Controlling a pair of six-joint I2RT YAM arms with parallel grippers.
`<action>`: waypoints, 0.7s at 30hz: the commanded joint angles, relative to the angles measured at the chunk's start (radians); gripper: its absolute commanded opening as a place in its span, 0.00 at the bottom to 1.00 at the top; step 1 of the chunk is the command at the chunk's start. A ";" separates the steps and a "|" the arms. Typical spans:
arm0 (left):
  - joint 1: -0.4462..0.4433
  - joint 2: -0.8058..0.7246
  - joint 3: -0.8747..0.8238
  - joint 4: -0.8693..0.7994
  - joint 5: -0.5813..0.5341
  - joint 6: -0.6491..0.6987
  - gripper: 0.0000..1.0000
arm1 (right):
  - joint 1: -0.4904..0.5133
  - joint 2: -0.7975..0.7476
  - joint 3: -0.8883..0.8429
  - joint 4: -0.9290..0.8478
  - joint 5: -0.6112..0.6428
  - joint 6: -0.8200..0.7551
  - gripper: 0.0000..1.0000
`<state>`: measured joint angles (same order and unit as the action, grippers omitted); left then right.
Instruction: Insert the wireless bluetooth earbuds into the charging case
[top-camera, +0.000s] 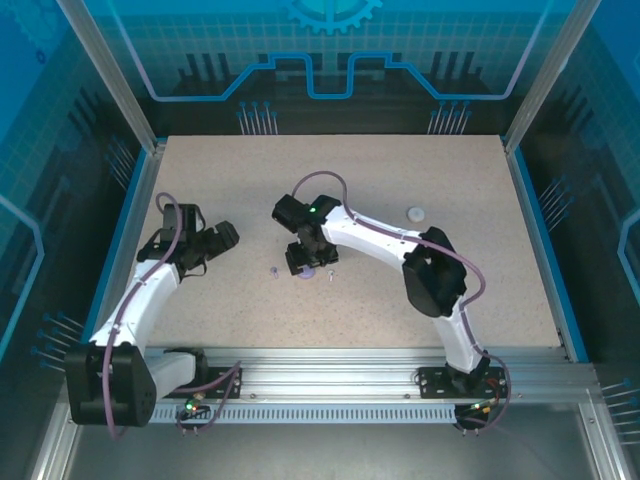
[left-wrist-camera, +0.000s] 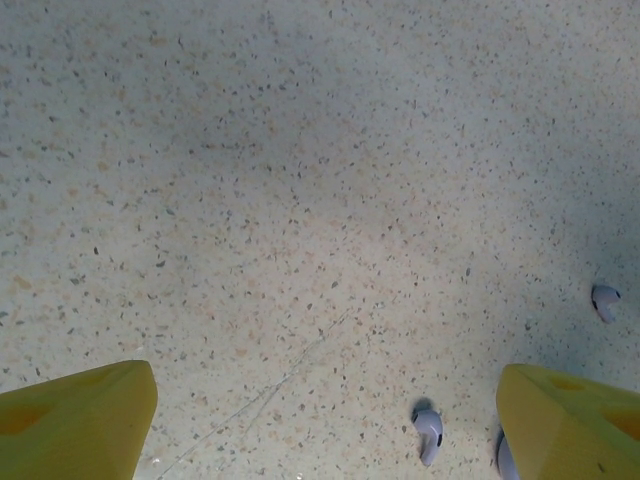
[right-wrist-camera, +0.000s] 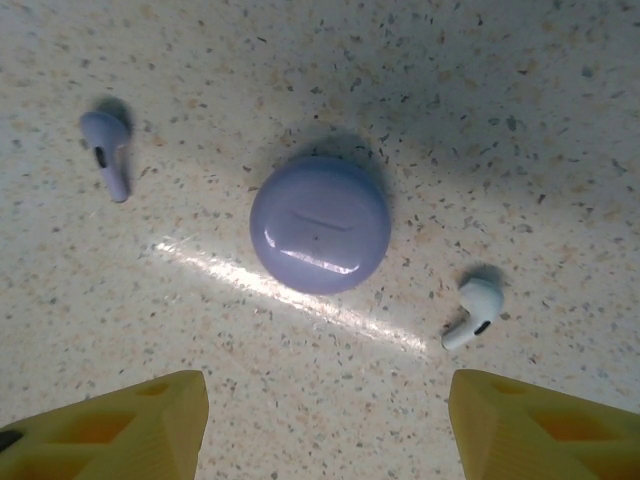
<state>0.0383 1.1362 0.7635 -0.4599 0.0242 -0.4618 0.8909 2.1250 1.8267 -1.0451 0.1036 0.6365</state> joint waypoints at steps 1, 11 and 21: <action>0.008 0.014 -0.011 0.008 0.026 -0.018 0.89 | 0.005 0.063 0.053 -0.075 -0.025 0.027 0.66; 0.008 0.023 0.003 0.004 0.020 0.001 0.87 | -0.008 0.186 0.156 -0.071 -0.050 0.055 0.62; 0.008 0.044 0.014 0.006 0.018 0.015 0.87 | -0.024 0.229 0.158 -0.055 -0.049 0.091 0.61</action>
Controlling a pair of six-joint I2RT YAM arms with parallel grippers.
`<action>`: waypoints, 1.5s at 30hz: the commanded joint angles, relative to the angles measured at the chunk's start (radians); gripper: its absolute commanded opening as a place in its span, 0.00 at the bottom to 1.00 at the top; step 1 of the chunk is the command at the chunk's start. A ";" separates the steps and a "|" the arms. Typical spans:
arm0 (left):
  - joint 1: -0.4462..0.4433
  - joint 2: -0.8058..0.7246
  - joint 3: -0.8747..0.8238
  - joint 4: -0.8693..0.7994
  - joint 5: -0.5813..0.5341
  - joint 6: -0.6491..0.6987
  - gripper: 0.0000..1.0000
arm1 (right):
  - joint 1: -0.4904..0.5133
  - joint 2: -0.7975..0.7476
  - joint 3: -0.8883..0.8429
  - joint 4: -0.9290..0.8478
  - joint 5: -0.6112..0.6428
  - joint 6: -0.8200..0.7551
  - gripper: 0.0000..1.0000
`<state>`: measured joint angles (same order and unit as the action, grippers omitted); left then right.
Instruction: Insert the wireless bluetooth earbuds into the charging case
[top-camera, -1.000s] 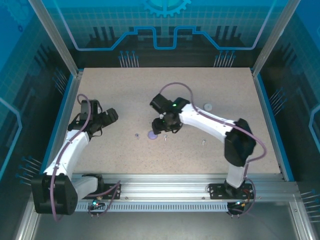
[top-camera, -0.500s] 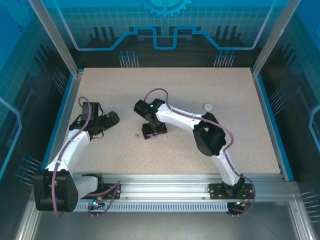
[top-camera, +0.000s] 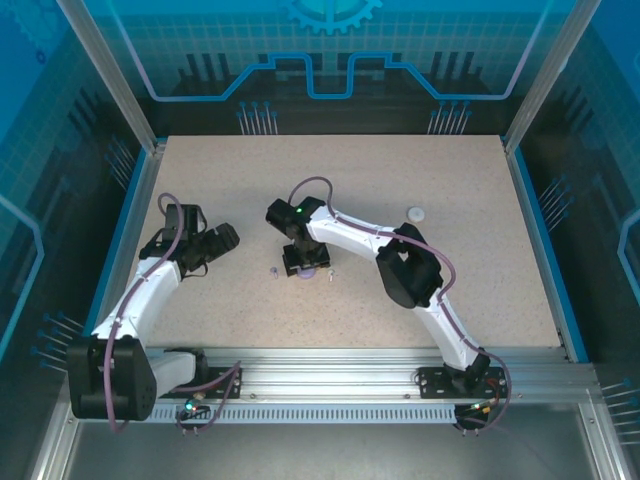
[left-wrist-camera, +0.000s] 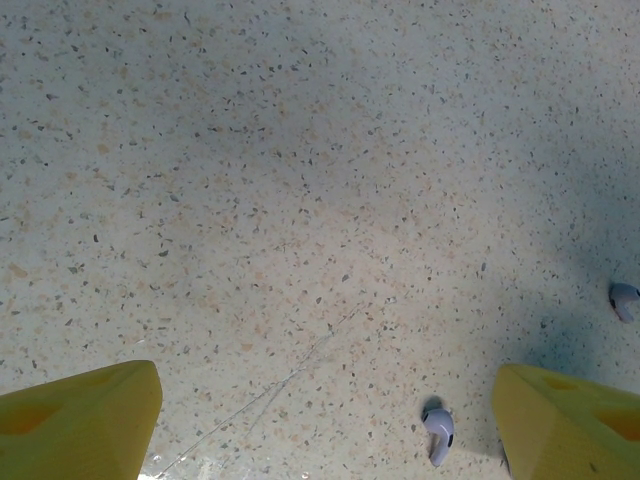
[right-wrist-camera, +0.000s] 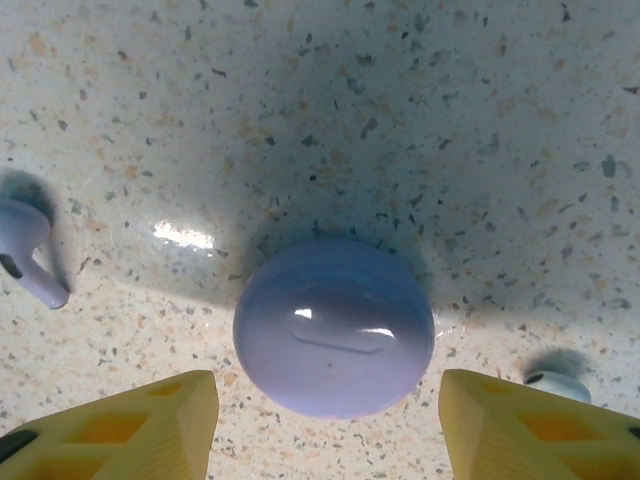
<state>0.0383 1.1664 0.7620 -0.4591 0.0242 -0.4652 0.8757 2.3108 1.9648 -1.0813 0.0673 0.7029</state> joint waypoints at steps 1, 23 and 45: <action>0.008 0.017 0.016 0.008 0.022 0.017 0.87 | -0.010 0.048 0.022 -0.017 -0.013 0.026 0.60; 0.005 -0.030 -0.029 0.118 0.185 0.057 0.82 | -0.022 -0.103 -0.065 0.102 0.037 0.000 0.37; -0.350 -0.439 -0.624 1.043 0.284 0.265 0.61 | -0.150 -0.661 -0.621 0.724 -0.320 0.319 0.36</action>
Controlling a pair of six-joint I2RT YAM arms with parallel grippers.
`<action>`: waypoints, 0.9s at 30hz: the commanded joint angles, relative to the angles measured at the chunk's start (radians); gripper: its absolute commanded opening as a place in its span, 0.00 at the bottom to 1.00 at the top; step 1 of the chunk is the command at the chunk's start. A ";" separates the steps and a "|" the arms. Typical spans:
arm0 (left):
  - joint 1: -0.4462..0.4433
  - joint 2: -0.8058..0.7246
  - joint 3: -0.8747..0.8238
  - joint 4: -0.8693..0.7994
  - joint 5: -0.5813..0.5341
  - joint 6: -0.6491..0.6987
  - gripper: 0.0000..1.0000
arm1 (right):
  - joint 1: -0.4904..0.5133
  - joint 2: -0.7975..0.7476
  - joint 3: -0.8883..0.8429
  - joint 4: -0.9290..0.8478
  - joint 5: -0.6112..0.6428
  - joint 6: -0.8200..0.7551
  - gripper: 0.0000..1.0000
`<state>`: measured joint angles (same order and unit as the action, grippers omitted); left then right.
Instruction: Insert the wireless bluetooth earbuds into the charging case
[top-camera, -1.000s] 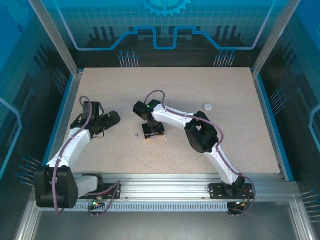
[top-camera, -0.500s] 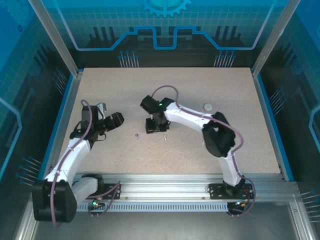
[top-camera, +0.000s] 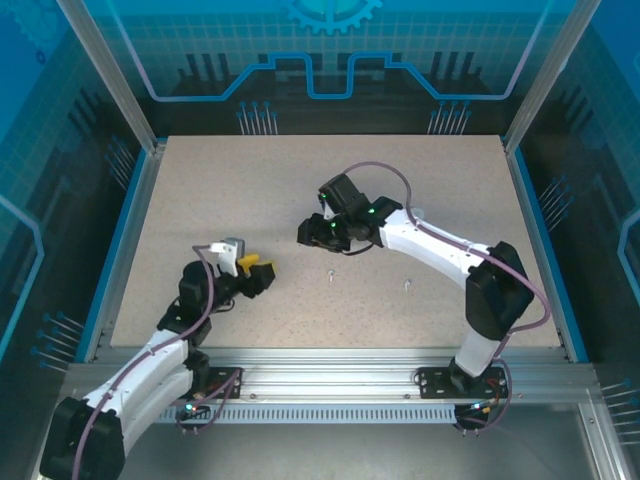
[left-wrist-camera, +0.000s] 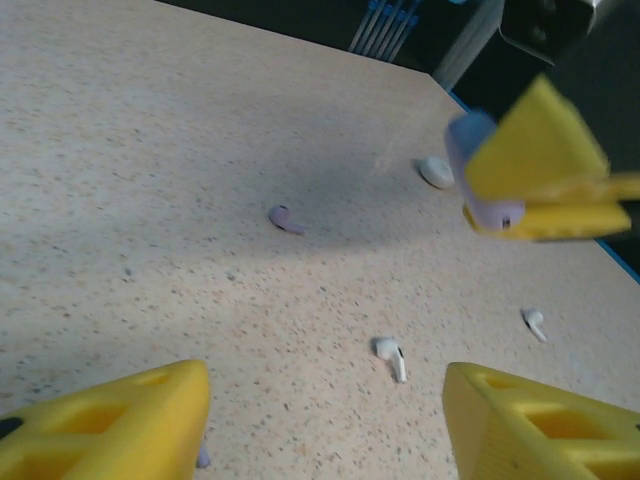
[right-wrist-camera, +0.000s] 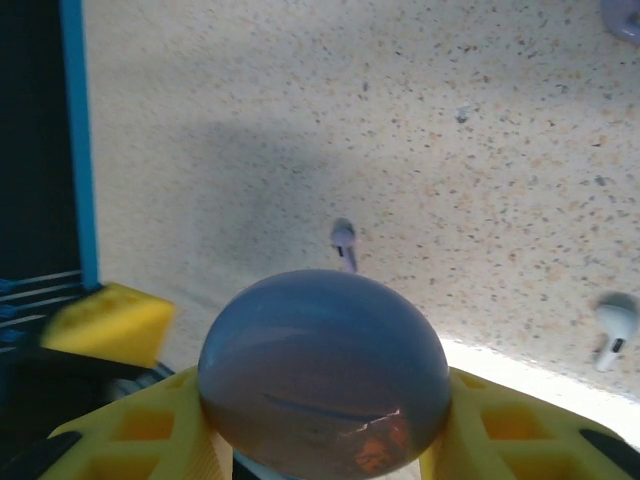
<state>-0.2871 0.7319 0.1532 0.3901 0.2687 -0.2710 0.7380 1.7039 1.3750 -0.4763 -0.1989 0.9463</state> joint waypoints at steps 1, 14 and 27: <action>-0.036 0.002 -0.017 0.203 0.047 0.086 0.59 | -0.013 -0.066 -0.042 0.134 -0.058 0.083 0.36; -0.120 0.065 0.027 0.306 0.101 0.156 0.58 | 0.027 -0.143 -0.136 0.285 -0.106 0.157 0.36; -0.159 0.110 0.039 0.429 0.049 0.107 0.56 | 0.078 -0.141 -0.175 0.380 -0.098 0.178 0.35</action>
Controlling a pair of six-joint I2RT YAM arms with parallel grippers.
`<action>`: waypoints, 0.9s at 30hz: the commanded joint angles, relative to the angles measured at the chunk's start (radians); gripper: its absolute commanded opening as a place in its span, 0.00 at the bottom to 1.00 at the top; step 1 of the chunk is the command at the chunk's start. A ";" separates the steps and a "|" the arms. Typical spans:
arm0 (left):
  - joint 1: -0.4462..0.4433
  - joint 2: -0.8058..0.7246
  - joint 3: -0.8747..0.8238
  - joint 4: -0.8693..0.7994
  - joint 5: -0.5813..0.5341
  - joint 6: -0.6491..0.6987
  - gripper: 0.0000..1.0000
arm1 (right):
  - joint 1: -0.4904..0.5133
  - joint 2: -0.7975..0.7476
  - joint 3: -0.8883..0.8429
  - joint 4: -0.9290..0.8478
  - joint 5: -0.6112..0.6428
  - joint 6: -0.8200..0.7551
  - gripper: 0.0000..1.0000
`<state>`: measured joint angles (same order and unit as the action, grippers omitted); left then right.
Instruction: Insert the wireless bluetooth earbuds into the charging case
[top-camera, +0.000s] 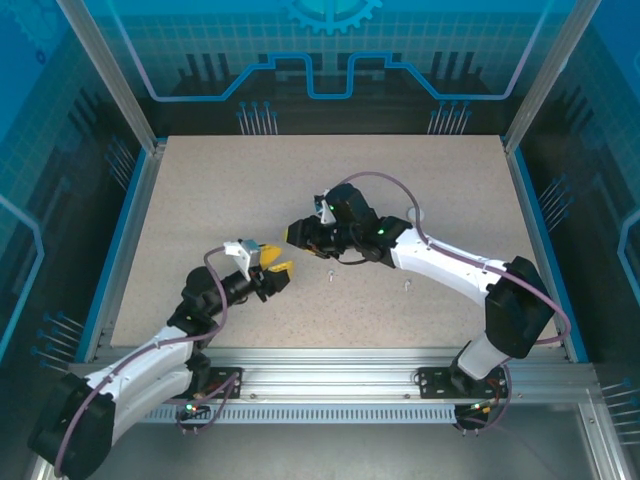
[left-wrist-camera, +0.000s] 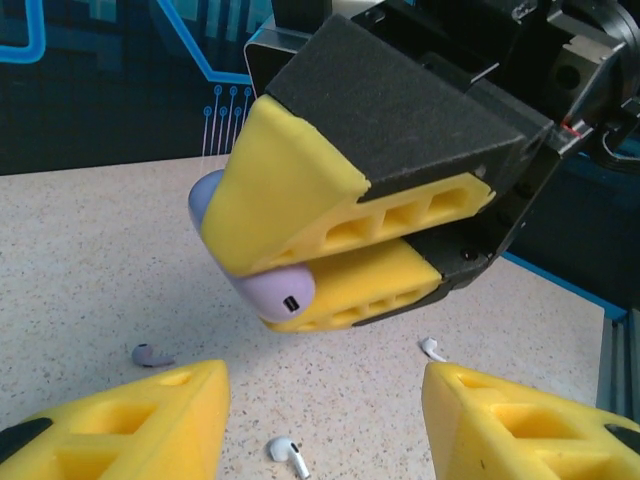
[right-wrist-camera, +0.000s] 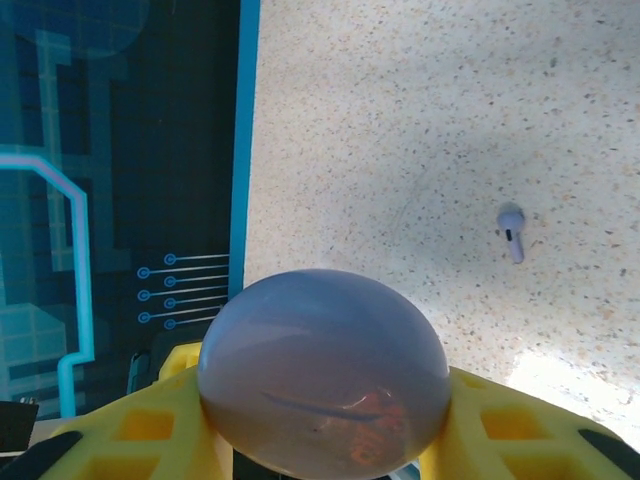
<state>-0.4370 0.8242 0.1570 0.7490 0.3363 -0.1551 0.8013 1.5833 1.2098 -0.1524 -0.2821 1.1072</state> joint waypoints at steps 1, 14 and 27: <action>-0.011 0.027 0.033 0.084 -0.024 -0.015 0.56 | 0.018 -0.019 -0.012 0.062 -0.019 0.019 0.35; -0.012 0.068 0.028 0.197 -0.125 -0.080 0.57 | 0.043 -0.021 -0.029 0.086 -0.029 0.038 0.35; -0.020 0.100 0.044 0.216 -0.146 -0.086 0.47 | 0.065 -0.016 -0.040 0.139 -0.029 0.078 0.35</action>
<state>-0.4461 0.9192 0.1627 0.9180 0.2119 -0.2371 0.8486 1.5833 1.1896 -0.0532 -0.2970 1.1645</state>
